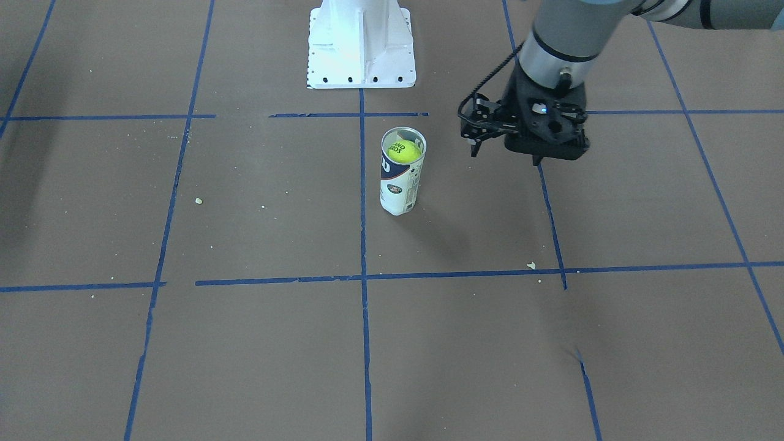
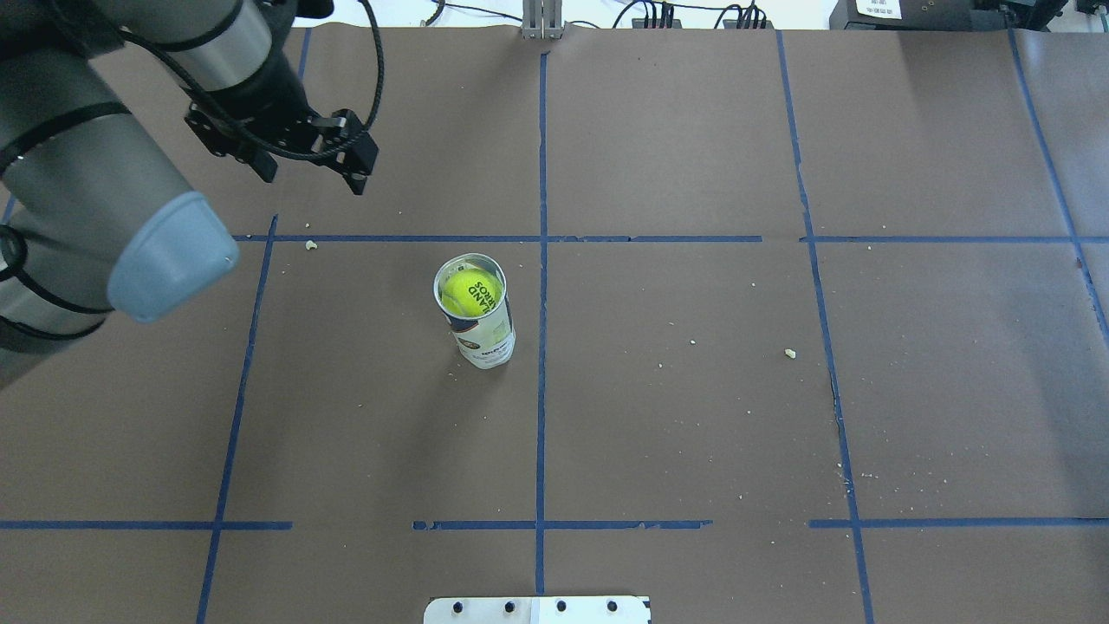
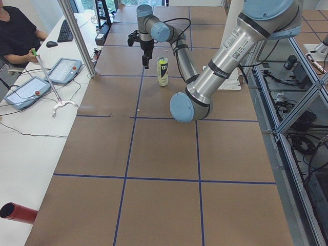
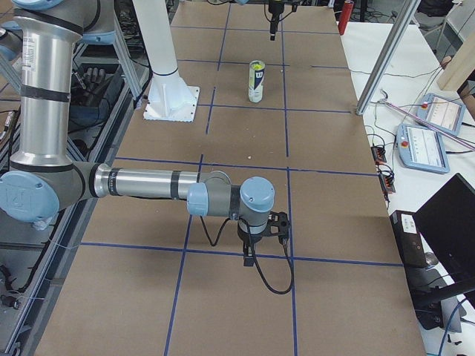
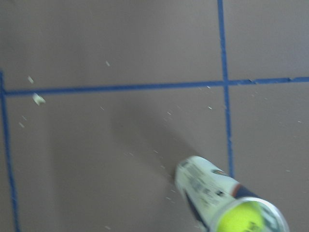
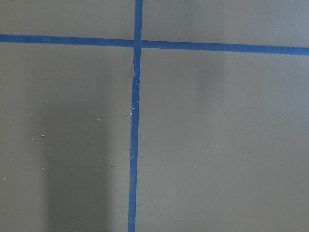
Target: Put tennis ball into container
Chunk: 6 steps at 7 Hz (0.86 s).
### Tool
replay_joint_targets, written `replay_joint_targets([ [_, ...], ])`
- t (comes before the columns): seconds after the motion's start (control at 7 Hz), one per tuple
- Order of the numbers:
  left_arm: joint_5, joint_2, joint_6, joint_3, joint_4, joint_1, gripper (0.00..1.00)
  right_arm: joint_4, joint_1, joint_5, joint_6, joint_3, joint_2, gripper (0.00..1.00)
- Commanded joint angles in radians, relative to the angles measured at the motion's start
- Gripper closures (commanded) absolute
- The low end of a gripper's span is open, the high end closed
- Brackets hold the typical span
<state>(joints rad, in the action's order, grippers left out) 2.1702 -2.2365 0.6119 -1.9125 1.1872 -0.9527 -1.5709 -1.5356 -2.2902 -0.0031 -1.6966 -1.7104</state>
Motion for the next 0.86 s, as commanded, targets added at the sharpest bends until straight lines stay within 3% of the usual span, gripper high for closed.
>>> replay_joint_targets([
  [0.0, 0.016, 0.207, -0.307, 0.038, 0.188, -0.204, 0.0, 0.0, 0.0, 0.0, 0.0, 0.0, 0.0, 0.0],
  [0.14, 0.075, 0.312, -0.342, 0.091, 0.265, -0.26, 0.0, 0.0, 0.0, 0.0, 0.0, 0.0, 0.0, 0.0],
  [0.43, 0.089, 0.513, -0.377, 0.111, 0.304, -0.401, 0.0, 0.0, 0.0, 0.0, 0.0, 0.0, 0.0, 0.0],
  [0.71, 0.178, 0.63, -0.594, 0.205, 0.305, -0.53, 0.0, 0.0, 0.0, 0.0, 0.0, 0.0, 0.0, 0.0],
])
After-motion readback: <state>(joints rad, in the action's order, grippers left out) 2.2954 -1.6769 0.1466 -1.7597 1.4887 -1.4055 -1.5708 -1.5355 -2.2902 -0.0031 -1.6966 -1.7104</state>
